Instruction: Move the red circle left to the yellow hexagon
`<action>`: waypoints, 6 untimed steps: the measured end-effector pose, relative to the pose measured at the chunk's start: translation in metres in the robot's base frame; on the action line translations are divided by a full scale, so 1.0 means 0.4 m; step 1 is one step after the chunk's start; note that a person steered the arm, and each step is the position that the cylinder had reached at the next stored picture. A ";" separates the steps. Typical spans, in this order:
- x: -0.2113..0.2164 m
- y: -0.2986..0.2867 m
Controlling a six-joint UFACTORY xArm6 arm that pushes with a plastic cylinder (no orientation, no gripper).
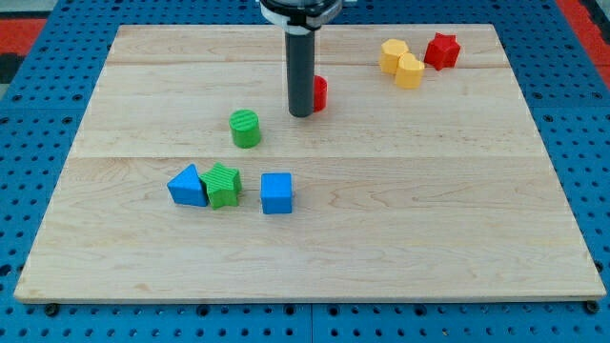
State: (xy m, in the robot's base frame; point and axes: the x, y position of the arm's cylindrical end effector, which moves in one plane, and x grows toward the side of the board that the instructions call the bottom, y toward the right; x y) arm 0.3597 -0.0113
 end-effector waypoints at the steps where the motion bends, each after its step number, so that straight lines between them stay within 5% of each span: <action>1: -0.076 0.004; 3: -0.176 0.146; 6: -0.244 0.152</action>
